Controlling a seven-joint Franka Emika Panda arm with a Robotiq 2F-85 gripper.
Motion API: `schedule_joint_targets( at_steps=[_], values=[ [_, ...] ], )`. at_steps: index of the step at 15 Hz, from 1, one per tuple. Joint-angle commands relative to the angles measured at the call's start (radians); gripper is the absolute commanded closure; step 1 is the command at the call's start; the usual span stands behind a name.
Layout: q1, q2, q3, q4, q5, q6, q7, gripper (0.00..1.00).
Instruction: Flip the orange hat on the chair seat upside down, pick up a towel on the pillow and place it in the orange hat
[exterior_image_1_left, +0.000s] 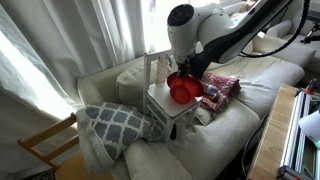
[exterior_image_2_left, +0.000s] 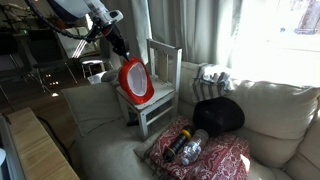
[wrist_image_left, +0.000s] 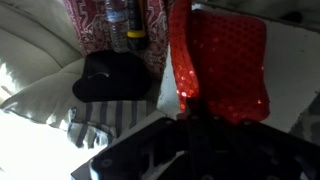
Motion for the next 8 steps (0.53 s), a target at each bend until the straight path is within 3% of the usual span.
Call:
schedule_joint_targets(
  at_steps=[1,8],
  values=[
    [-0.03,-0.014,0.015,-0.024,0.111,0.119,-0.05,0.99],
    [-0.033,0.015,0.013,-0.069,0.34,0.37,-0.204,0.99]
  ],
)
